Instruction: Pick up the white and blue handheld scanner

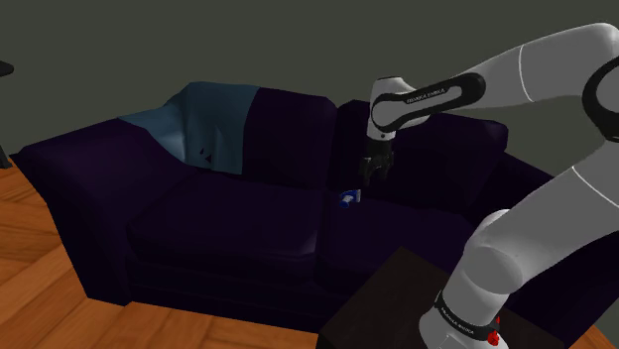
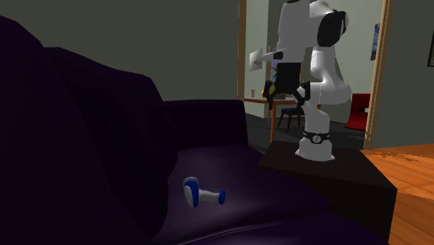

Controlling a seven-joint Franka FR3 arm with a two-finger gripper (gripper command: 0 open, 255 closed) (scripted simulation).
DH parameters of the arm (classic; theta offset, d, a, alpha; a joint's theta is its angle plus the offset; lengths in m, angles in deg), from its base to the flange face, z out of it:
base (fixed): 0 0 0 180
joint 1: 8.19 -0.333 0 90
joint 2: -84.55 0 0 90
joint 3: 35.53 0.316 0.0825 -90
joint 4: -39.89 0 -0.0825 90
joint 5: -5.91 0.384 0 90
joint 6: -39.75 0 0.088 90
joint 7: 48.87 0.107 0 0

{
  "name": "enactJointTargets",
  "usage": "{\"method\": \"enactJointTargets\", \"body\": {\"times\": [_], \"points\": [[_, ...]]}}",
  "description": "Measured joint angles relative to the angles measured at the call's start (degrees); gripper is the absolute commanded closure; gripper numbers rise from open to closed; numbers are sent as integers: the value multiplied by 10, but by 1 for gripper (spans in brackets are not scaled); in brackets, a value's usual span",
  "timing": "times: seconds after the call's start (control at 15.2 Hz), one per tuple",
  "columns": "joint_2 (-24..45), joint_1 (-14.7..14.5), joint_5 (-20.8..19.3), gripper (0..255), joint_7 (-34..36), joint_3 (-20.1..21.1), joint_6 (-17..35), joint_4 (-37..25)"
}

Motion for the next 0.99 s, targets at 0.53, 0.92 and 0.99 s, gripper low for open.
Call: {"method": "enactJointTargets", "body": {"times": [0.53, 0.92, 0.99], "points": [[173, 6, 23, 0, -46, -39, 116, -60], [322, 22, 72, 0, -97, -51, 183, -141], [341, 26, 79, 0, -106, -52, 188, -154]]}}
